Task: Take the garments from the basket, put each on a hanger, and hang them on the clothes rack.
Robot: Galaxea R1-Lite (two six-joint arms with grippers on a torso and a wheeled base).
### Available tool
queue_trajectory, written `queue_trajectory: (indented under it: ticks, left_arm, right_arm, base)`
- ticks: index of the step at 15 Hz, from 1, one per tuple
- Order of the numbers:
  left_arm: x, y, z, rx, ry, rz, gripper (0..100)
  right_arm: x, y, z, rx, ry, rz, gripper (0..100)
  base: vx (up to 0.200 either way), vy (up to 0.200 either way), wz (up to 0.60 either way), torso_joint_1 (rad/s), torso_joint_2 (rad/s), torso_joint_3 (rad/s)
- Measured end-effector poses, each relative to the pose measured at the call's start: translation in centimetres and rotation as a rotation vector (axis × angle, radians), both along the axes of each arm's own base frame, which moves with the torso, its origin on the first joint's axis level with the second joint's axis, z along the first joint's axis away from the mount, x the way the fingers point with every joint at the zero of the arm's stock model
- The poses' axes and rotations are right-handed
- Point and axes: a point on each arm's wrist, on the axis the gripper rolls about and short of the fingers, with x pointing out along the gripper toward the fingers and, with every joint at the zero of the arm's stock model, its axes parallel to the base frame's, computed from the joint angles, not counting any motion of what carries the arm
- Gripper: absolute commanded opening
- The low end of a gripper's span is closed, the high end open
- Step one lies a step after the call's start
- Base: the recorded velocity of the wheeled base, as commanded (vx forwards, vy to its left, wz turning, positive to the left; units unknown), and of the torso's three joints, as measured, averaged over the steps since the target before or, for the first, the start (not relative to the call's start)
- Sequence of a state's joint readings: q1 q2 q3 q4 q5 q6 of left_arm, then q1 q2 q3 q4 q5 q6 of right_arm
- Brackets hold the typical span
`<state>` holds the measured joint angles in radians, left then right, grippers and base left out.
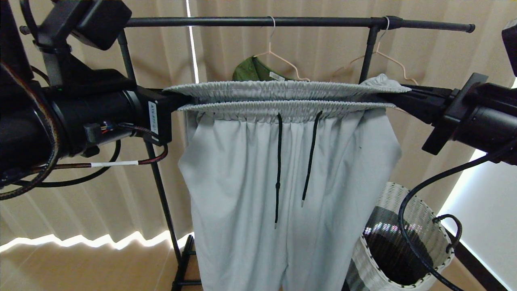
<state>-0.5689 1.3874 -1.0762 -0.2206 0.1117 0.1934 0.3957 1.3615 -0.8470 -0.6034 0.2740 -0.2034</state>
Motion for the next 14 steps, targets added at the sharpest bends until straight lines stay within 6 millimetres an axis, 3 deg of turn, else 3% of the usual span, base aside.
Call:
queue_trajectory:
  ticks: [1,6,9,14]
  left_arm:
    - [0.0,0.0,0.0,0.000,0.000,0.000,0]
    - [0.1,0.2,-0.3,0.008,0.010,0.009,0]
    - [0.8,1.3,-0.3,0.009,0.008,0.063,0]
    - [1.5,3.1,-1.2,0.014,0.019,0.149,0]
  right_arm:
    - [0.0,0.0,-0.1,-0.001,0.003,0.000,100]
    - [-0.4,-0.1,-1.8,0.002,0.036,0.009,100]
    - [-1.1,0.4,-2.4,0.097,0.010,0.056,100]
    - [-1.9,0.7,-4.3,0.093,0.068,0.084,100]
  base:
    - [0.000,0.000,0.00,0.000,0.00,0.000]
    - [0.000,0.000,0.00,0.000,0.00,0.000]
    - [0.000,0.000,0.00,0.000,0.00,0.000]
    - [0.000,0.000,0.00,0.000,0.00,0.000]
